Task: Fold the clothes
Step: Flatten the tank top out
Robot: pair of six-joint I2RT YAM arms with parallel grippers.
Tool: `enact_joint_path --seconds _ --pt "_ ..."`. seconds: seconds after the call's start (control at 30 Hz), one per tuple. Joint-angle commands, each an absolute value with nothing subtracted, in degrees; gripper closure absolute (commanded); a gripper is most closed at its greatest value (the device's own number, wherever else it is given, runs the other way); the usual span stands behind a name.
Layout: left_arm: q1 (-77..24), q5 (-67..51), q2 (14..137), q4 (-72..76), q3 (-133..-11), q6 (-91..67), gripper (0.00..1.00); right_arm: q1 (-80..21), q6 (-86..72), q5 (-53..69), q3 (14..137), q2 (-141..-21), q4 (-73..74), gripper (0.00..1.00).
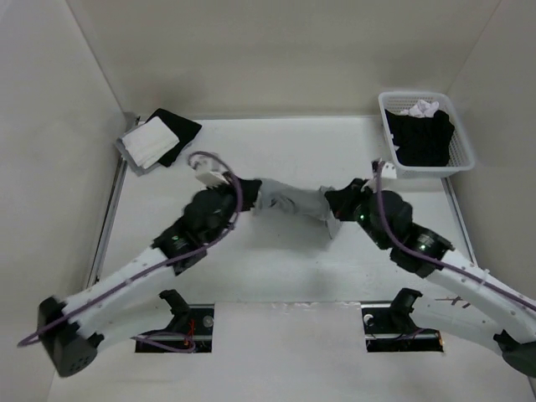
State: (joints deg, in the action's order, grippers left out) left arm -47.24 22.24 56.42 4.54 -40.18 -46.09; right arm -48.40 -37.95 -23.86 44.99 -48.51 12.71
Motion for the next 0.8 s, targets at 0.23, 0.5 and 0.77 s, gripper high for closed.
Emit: enact_joint_path --seconds 0.23,0.5,0.77 --pt "-54.3 38.3 40.3 -1.7 -75.3 -21.2 1.00 -72.0 -11.8 -40.6 96.0 -53.1 26.4 0.96" --pt "-60.3 39.8 46.1 0.4 -88.1 -11.7 1.00 -88.2 -0.2 -50.6 102.8 -56.0 17.2 0.97" --pt "-42.1 42.2 56.6 6.5 -73.3 -12.4 0.99 -54.6 -10.6 -29.2 90.5 -61.1 16.0 0.97"
